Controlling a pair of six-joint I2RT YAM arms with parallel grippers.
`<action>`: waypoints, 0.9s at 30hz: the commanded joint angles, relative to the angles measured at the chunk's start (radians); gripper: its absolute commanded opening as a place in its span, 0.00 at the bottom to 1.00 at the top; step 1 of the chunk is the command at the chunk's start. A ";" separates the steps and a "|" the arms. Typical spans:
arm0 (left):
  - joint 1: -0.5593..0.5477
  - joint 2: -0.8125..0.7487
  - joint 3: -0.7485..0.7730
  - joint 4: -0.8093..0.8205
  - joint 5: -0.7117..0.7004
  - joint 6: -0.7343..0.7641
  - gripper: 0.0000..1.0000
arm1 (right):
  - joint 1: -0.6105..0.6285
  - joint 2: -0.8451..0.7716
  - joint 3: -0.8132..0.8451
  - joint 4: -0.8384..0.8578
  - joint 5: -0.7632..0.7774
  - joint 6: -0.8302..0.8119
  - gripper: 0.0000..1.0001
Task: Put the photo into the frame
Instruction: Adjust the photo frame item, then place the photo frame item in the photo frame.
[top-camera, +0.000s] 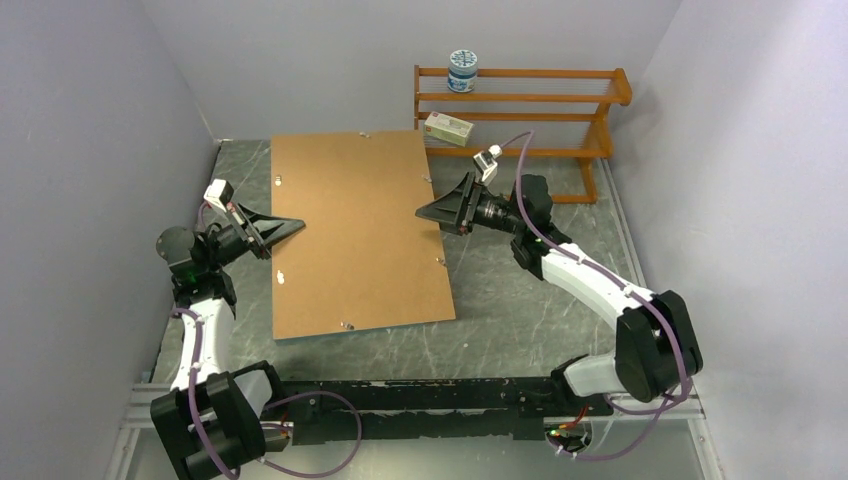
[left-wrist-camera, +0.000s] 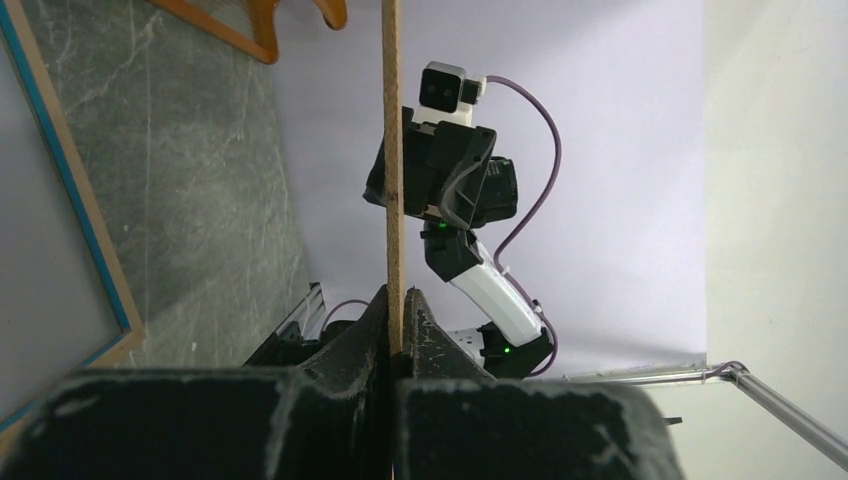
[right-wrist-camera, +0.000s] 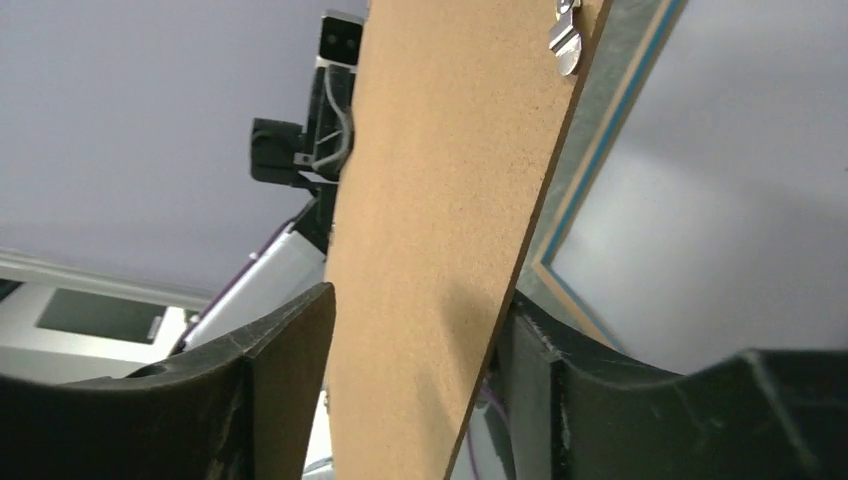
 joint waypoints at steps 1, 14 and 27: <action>-0.002 -0.024 0.025 0.030 0.000 -0.011 0.03 | 0.003 0.022 -0.021 0.200 -0.029 0.101 0.57; -0.001 -0.035 0.017 -0.268 -0.028 0.253 0.24 | 0.071 0.100 -0.131 0.510 0.068 0.222 0.00; 0.001 -0.003 0.309 -1.149 -0.366 0.983 0.78 | 0.073 0.190 -0.162 0.463 0.109 0.250 0.00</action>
